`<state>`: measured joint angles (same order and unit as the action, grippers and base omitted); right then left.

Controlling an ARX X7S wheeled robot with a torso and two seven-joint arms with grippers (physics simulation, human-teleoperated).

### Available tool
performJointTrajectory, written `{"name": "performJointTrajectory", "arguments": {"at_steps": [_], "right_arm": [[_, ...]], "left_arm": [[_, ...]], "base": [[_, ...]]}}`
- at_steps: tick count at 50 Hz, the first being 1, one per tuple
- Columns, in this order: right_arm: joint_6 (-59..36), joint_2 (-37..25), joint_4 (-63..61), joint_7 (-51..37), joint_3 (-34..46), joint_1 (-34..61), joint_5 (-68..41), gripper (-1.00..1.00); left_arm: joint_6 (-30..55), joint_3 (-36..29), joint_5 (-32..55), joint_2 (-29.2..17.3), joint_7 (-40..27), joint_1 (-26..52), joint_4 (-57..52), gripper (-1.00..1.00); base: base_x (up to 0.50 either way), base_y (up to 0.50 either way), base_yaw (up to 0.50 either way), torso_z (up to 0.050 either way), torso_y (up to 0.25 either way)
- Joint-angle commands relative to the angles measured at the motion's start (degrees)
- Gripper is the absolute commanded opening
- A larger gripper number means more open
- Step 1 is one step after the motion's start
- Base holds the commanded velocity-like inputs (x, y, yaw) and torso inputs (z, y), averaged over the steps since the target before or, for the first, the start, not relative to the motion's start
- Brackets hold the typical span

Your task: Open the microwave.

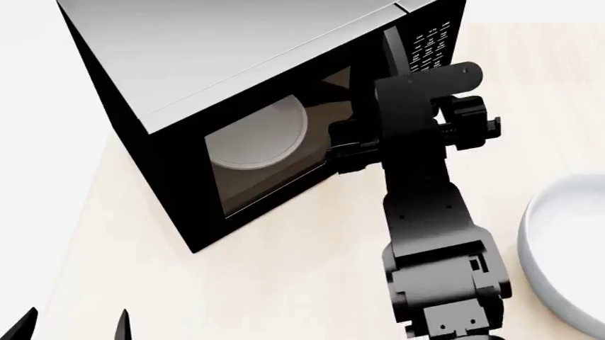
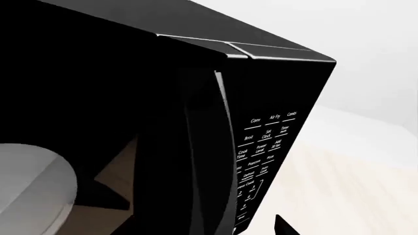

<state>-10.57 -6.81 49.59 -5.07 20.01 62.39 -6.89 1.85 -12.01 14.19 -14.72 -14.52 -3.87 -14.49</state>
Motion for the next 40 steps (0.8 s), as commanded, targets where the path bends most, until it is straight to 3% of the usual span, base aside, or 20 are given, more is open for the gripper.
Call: {"name": "performJointTrajectory", "arguments": {"at_steps": [1,6,7,24,40], "right_arm": [[6.64,1.92,11.9,0.38,0.47,4.04,0.34,1.0],[9.11,2.52,15.76,0.46,0.73,5.07,0.44,1.0],[9.21,2.49,15.81,0.41,0.74,5.05,0.41,-1.0],[-9.08,-4.42,-21.24,-2.6,-0.6,-10.1,-2.99,-1.0],[-15.86,-8.05,-39.14,-4.65,-0.86,-19.77,-4.71,-1.0]], "left_arm": [[-0.12,-0.25,0.22,-0.23,-0.25,-0.01,-0.02,1.0],[-0.11,-0.17,0.49,-0.38,-0.37,0.04,-0.1,1.0],[-0.14,-0.19,0.48,-0.39,-0.41,0.06,-0.07,1.0],[-0.29,-0.59,0.5,-0.75,-0.94,-0.15,-0.52,1.0],[-0.36,-0.98,0.6,-0.98,-1.31,0.01,-0.33,1.0]], "base": [[0.0,0.0,0.0,0.0,0.0],[0.0,0.0,0.0,0.0,0.0],[0.03,0.0,0.01,0.0,0.0],[0.0,0.0,0.0,0.0,0.0],[0.0,0.0,0.0,0.0,0.0]]}}
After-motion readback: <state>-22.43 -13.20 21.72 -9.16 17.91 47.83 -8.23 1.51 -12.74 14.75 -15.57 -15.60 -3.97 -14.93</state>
